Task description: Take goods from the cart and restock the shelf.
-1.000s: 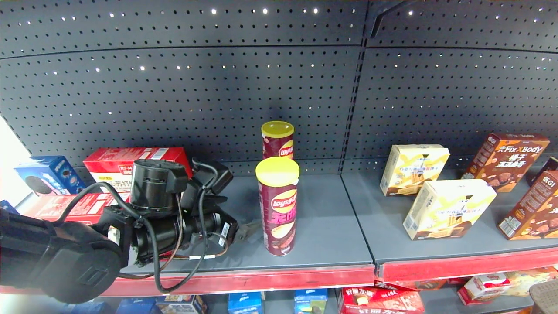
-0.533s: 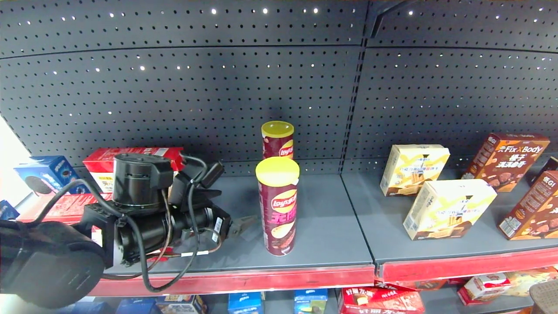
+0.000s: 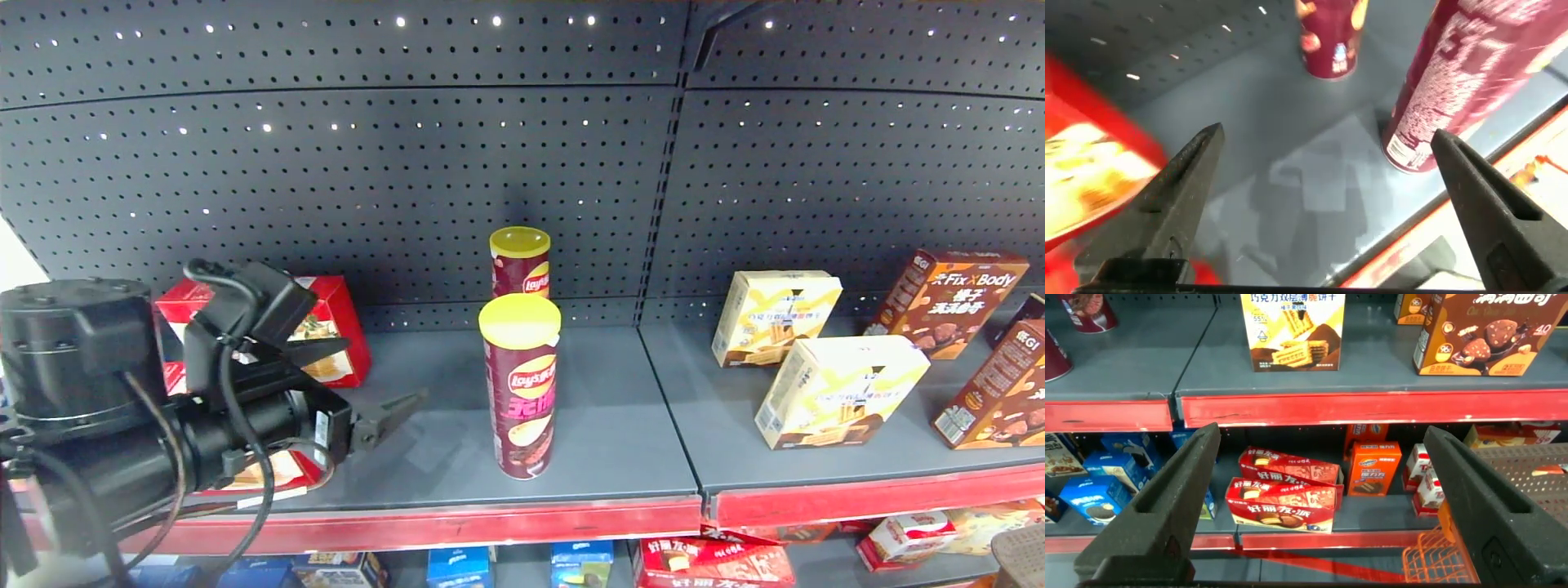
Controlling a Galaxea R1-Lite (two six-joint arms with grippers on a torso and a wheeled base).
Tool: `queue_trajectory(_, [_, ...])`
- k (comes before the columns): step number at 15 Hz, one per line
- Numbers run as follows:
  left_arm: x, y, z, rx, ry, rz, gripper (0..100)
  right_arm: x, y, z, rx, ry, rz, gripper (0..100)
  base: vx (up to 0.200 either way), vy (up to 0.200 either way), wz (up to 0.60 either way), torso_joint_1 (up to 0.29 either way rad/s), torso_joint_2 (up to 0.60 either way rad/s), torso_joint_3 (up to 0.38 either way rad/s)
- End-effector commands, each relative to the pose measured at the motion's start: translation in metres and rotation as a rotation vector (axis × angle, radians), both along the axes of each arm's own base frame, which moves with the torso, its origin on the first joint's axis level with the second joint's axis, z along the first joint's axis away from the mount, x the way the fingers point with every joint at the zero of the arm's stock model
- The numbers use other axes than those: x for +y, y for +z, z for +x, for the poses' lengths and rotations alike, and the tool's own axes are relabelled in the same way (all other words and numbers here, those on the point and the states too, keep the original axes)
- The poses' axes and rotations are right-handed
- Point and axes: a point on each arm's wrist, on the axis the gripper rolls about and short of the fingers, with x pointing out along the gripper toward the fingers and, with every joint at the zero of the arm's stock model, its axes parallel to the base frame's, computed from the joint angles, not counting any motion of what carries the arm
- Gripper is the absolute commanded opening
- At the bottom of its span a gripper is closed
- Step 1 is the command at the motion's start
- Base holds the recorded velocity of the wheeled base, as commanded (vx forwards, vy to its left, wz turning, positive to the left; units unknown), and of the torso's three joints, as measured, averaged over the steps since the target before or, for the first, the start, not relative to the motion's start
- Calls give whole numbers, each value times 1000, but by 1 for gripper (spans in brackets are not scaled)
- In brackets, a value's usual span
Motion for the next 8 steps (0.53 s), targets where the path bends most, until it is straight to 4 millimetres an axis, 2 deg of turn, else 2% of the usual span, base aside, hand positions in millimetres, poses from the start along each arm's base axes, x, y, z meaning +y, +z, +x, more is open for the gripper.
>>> queue_trajectory(1, [13,19,-25,-93,16,-35,100,0,0,0,0,1,0,100,0,0,0,0,0,0])
queue_trajectory(4, [17,29,-37,-142,9,-53,100,0,0,0,0,1,0,100,0,0,0,0,0,0])
queue_trajectory(7, [28,37,-66,-209,8,-90,100,0,0,0,0,1,0,100,0,0,0,0,0,0])
queue_trajectory(8, [34,36,-83,-231,14,-121,100,0,0,0,0,1,-1,100,0,0,0,0,0,0])
